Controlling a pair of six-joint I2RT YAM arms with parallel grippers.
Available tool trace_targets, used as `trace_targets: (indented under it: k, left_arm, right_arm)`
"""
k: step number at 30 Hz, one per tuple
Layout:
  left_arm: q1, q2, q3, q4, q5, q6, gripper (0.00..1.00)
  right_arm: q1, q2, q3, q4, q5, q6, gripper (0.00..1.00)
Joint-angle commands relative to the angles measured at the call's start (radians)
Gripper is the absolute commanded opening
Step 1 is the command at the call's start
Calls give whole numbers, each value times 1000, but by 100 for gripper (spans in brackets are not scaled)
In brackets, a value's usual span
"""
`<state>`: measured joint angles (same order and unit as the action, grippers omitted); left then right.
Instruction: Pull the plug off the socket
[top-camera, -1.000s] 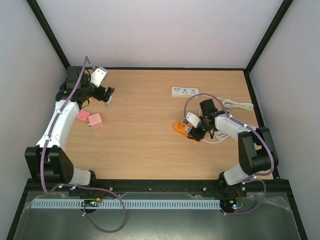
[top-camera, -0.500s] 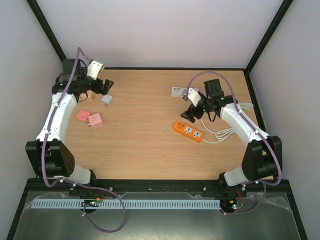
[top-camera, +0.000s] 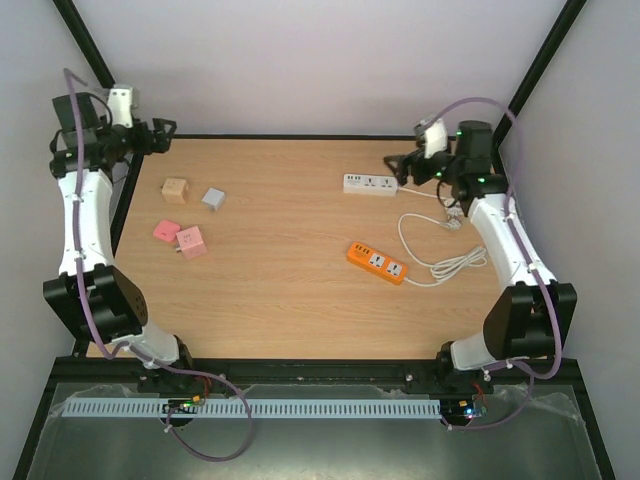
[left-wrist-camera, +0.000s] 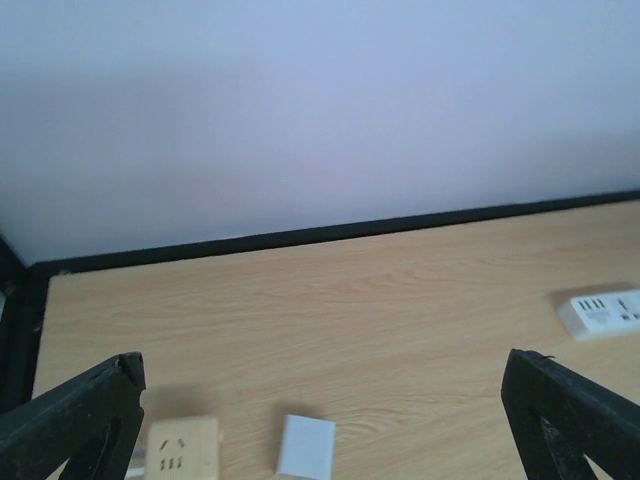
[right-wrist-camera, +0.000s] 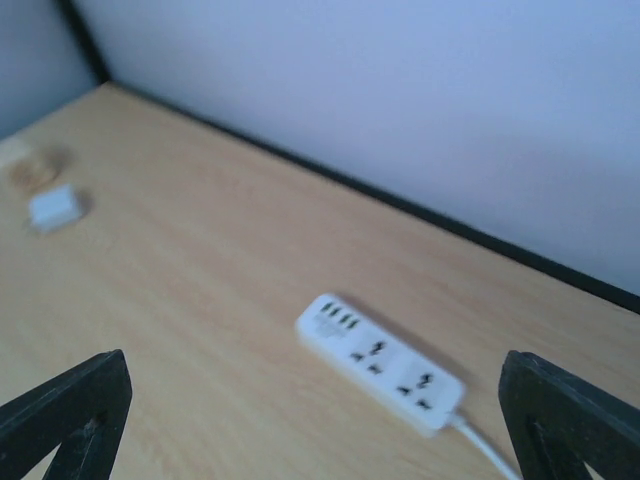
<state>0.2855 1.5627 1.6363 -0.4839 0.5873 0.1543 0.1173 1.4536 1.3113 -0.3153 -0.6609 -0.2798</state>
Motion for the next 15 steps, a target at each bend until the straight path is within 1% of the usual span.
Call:
trace_targets:
  k: [1, 5, 11, 15]
  left_arm:
    - [75, 40, 16, 40, 44, -97, 99]
    - [106, 61, -7, 58, -17, -96, 99]
    - [110, 72, -98, 78, -82, -46, 99]
    - [110, 64, -167, 108, -115, -26, 99]
  right_arm:
    - [-147, -24, -4, 223, -86, 239, 98]
    - [-270, -7, -54, 305, -121, 312, 98]
    - [-440, 25, -172, 435, -190, 414, 98]
    - [-502, 30, -261, 480, -193, 405, 98]
